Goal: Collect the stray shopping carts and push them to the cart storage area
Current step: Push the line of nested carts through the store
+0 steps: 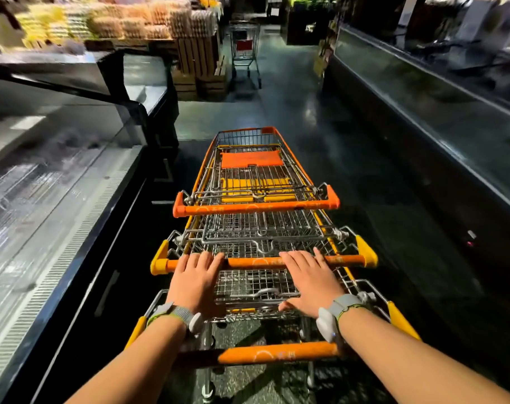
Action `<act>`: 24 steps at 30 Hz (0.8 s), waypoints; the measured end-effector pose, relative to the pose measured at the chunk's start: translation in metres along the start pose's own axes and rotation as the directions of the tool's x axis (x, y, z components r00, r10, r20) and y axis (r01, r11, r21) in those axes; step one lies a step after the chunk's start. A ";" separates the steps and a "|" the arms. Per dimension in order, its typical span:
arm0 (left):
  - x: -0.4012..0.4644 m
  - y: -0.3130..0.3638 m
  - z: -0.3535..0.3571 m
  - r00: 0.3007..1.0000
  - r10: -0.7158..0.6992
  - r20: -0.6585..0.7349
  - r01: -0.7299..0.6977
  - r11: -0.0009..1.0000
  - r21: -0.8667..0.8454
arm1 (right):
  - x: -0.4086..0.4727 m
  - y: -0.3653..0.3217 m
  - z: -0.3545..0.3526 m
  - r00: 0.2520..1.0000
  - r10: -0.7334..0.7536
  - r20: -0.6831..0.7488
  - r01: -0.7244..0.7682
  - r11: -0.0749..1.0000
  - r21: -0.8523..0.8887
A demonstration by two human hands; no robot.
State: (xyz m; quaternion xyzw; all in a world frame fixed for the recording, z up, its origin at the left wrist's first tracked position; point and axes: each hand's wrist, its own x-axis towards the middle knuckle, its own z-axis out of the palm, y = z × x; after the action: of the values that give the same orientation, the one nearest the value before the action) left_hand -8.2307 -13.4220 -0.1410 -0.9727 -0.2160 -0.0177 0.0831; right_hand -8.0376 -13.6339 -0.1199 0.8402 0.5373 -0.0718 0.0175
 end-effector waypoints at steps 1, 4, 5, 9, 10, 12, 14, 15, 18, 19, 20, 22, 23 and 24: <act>0.022 -0.009 0.005 1.000 -0.005 0.010 0.005 1.000 -0.008 | 0.024 0.008 0.001 1.000 0.005 -0.012 -0.005 1.000 0.006; 0.083 -0.032 0.011 1.000 -0.017 -0.004 0.017 1.000 -0.009 | 0.085 0.030 -0.015 1.000 -0.002 -0.001 0.002 1.000 0.002; 0.104 -0.041 0.019 1.000 -0.017 0.000 0.017 1.000 -0.024 | 0.108 0.038 -0.012 1.000 0.009 -0.011 -0.008 1.000 0.001; 0.188 -0.072 0.035 0.999 -0.009 0.031 0.011 0.999 -0.045 | 0.192 0.067 -0.027 1.000 0.013 0.017 -0.013 1.000 0.009; 0.211 -0.081 0.039 1.000 -0.017 0.018 0.018 0.999 -0.044 | 0.217 0.076 -0.029 1.000 0.020 0.001 -0.020 1.000 -0.009; 0.247 -0.093 0.044 1.000 -0.016 0.012 0.016 0.998 -0.057 | 0.251 0.087 -0.039 1.000 0.013 0.016 -0.013 1.000 -0.020; 0.295 -0.112 0.050 0.997 -0.024 0.069 0.027 0.998 -0.056 | 0.301 0.106 -0.043 1.000 0.002 0.000 -0.002 1.000 -0.018; 0.304 -0.114 0.048 0.998 -0.022 0.056 0.026 0.997 -0.068 | 0.307 0.108 -0.051 1.000 0.003 0.019 -0.003 0.999 -0.033; 0.386 -0.145 0.065 0.999 -0.033 0.037 0.035 0.998 -0.052 | 0.393 0.140 -0.057 1.000 0.025 -0.002 -0.025 1.000 0.000; 0.408 -0.151 0.066 0.997 -0.027 0.071 0.032 0.997 -0.065 | 0.414 0.148 -0.062 1.000 0.021 0.008 -0.021 1.000 0.002; 0.416 -0.154 0.067 0.997 -0.041 0.063 0.044 0.998 -0.050 | 0.422 0.150 -0.067 1.000 0.005 0.031 -0.005 1.000 0.000; 0.443 -0.162 0.069 0.996 -0.052 0.074 0.056 0.997 -0.058 | 0.451 0.163 -0.064 1.000 -0.001 0.019 0.001 1.000 0.001; 0.469 -0.171 0.072 0.993 -0.046 0.111 0.053 0.996 -0.066 | 0.478 0.174 -0.067 1.000 -0.002 0.010 0.002 1.000 -0.003; 0.474 -0.174 0.073 0.996 -0.050 0.077 0.054 0.997 -0.062 | 0.484 0.173 -0.074 1.000 0.001 0.028 -0.001 1.000 -0.007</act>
State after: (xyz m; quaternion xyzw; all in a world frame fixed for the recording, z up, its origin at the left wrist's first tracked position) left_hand -7.8750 -13.0570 -0.1529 -0.9689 -0.2435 0.0099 0.0434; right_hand -7.6736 -13.2637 -0.1226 0.8393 0.5367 -0.0817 0.0282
